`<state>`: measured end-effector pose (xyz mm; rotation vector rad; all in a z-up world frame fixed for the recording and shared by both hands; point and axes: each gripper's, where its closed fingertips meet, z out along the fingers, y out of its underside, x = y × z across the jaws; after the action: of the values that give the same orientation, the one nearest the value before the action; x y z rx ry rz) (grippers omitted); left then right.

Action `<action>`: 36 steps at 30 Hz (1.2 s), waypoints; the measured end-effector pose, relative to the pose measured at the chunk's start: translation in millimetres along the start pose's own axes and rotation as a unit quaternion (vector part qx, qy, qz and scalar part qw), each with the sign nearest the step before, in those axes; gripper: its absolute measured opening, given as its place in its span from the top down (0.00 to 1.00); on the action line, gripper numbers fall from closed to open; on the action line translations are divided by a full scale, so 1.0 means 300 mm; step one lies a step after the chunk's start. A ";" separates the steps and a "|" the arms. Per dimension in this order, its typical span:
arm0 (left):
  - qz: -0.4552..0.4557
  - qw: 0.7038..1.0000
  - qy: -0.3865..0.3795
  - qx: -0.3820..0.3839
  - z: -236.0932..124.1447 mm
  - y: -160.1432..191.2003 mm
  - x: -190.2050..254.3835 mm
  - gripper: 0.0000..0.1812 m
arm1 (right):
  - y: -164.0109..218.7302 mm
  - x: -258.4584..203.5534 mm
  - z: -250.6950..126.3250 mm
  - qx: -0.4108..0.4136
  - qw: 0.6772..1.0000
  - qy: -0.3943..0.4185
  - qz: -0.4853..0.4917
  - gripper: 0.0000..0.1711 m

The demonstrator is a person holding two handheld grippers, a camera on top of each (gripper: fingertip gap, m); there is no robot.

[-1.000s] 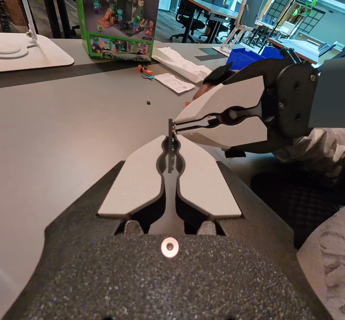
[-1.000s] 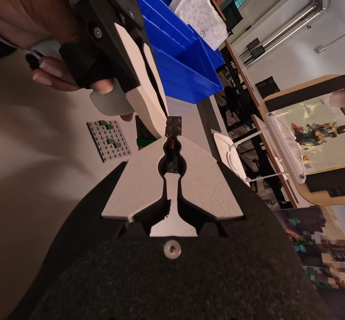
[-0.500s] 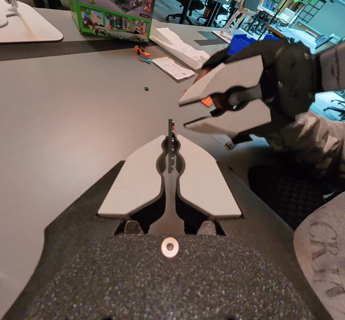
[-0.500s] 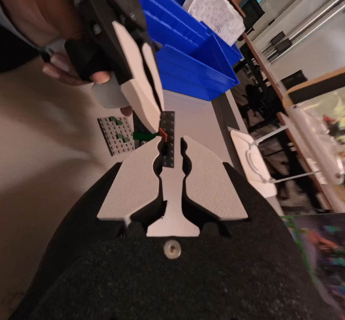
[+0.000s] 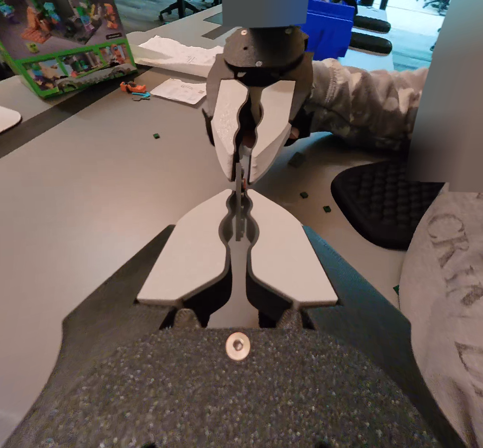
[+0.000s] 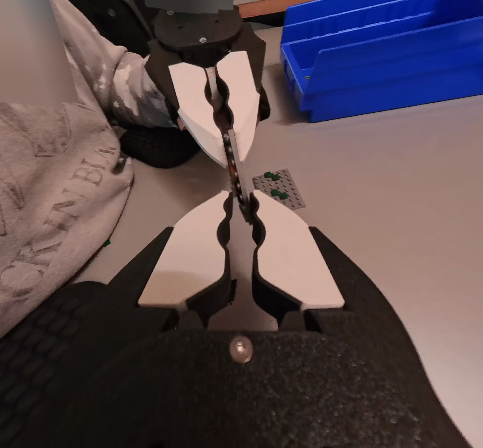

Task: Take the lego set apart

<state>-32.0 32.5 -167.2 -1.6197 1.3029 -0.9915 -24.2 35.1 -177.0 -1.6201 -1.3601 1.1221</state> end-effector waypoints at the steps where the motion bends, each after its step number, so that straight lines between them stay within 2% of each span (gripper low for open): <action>1: 0.005 1.000 0.007 0.000 0.001 0.000 0.011 0.98 | 0.001 -0.010 0.007 -0.001 1.000 -0.006 -0.003 0.95; 3: 0.013 1.000 0.008 0.002 0.000 0.000 0.015 0.97 | 0.002 -0.024 0.006 0.000 1.000 -0.023 -0.004 0.96; 8: -0.015 0.997 0.039 0.058 -0.032 -0.049 0.022 0.94 | -0.051 -0.045 -0.044 0.068 0.993 -0.085 0.052 0.97; 13: -0.076 0.990 0.083 0.088 -0.041 -0.080 0.042 0.97 | -0.061 -0.064 -0.040 0.087 0.986 -0.118 0.080 0.97; 16: -0.133 0.986 0.054 0.090 -0.041 -0.073 -0.013 0.97 | -0.067 -0.003 -0.031 0.083 0.994 -0.039 0.060 0.96; 18: -0.156 0.984 0.019 0.083 -0.044 -0.061 -0.060 0.97 | -0.082 0.058 -0.038 0.072 0.996 0.058 0.010 0.95; 20: -0.181 0.980 -0.001 0.078 -0.047 -0.046 -0.092 0.97 | -0.112 0.089 -0.051 0.059 0.986 0.146 -0.060 0.95; 24: -0.217 0.974 -0.018 0.067 -0.043 -0.023 -0.123 0.97 | -0.113 0.090 -0.008 -0.018 0.958 0.236 -0.162 0.92; 27: -0.226 0.972 -0.024 0.064 -0.039 -0.018 -0.125 0.97 | -0.081 0.104 0.026 -0.062 0.939 0.272 -0.199 0.91; 30: -0.227 0.971 -0.031 0.061 -0.040 -0.015 -0.126 0.97 | -0.081 0.115 0.030 -0.058 0.939 0.283 -0.185 0.95; 36: -0.219 0.973 -0.040 0.063 -0.039 -0.019 -0.125 0.97 | -0.085 0.115 0.032 -0.060 0.939 0.293 -0.170 0.93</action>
<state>-46.8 68.7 -160.8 -1.8667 0.8240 -1.2275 -40.0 73.5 -162.4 -1.5526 -1.2457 0.3143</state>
